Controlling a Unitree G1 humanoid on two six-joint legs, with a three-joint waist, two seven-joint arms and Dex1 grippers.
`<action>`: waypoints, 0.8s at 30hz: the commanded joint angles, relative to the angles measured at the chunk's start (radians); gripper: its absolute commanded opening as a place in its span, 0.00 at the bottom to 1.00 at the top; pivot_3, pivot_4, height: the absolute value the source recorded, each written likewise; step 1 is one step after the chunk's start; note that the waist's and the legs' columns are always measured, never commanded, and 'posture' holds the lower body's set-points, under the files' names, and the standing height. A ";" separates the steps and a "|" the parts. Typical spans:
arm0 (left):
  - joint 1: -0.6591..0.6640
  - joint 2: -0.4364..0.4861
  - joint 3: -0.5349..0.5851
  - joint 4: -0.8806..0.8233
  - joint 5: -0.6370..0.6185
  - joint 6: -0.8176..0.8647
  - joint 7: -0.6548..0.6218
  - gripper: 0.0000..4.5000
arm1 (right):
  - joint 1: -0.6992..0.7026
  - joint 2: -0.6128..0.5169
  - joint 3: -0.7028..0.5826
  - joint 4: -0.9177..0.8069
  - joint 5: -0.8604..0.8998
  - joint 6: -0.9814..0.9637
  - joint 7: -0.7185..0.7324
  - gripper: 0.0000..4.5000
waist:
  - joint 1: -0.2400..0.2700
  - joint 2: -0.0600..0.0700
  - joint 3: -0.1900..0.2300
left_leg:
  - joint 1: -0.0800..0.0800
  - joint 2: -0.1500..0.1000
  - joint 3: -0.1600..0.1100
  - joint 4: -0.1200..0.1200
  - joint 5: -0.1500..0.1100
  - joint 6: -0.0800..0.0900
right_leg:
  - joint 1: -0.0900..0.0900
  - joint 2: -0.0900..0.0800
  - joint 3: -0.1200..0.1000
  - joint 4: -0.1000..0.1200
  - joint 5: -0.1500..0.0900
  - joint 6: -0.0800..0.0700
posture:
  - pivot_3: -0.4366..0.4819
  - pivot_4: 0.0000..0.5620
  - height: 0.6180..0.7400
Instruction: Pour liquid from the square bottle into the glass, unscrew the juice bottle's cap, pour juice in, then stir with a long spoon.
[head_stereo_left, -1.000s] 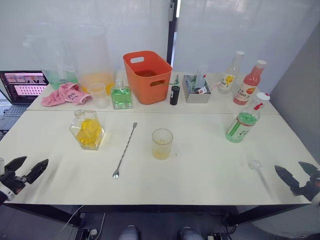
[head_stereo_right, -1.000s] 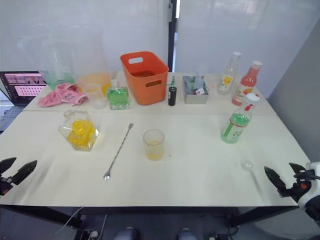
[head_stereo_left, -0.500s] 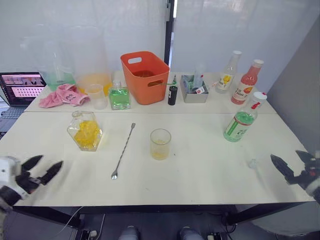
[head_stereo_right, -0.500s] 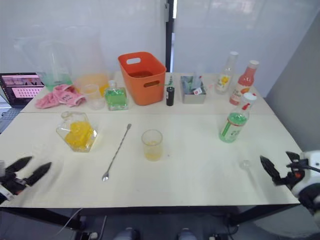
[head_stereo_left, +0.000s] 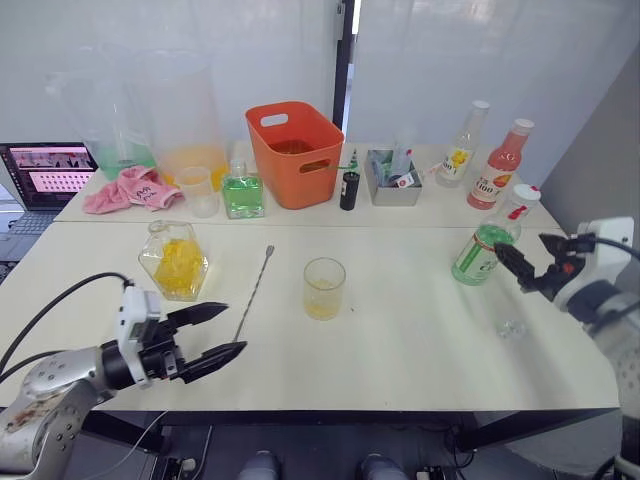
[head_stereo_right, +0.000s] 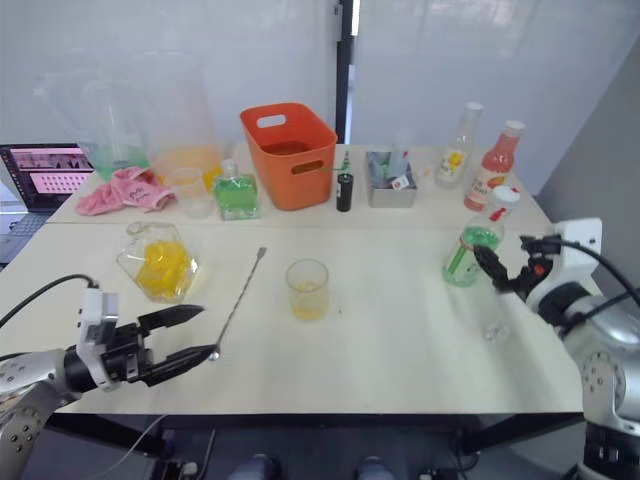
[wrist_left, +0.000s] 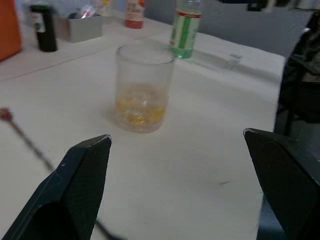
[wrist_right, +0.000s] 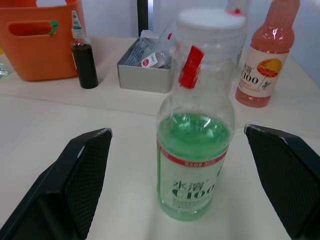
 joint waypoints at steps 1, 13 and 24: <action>-0.027 0.004 -0.025 -0.053 -0.036 0.022 0.005 1.00 | -0.058 -0.037 0.006 0.070 -0.022 -0.036 0.037 1.00 | 0.000 0.000 0.000 | 0.000 0.000 0.000 0.000 0.000 0.000 | 0.000 0.000 0.000 0.000 0.000 0.000 | 0.48 0.27 0.99; -0.063 0.001 -0.070 -0.084 -0.040 0.035 0.032 1.00 | -0.275 -0.014 0.100 0.285 -0.076 -0.086 0.078 1.00 | -0.012 0.002 0.001 | 0.000 0.000 0.000 0.000 0.000 0.001 | 0.000 0.000 0.000 0.000 0.000 0.000 | 0.48 0.27 0.99; -0.049 0.001 -0.061 -0.088 -0.040 0.026 0.040 1.00 | -0.339 0.005 0.109 0.421 -0.113 -0.156 0.103 0.59 | -0.017 0.003 0.002 | 0.000 0.000 0.000 0.000 0.000 0.001 | 0.000 0.000 0.000 0.000 0.000 0.000 | 0.48 0.27 0.99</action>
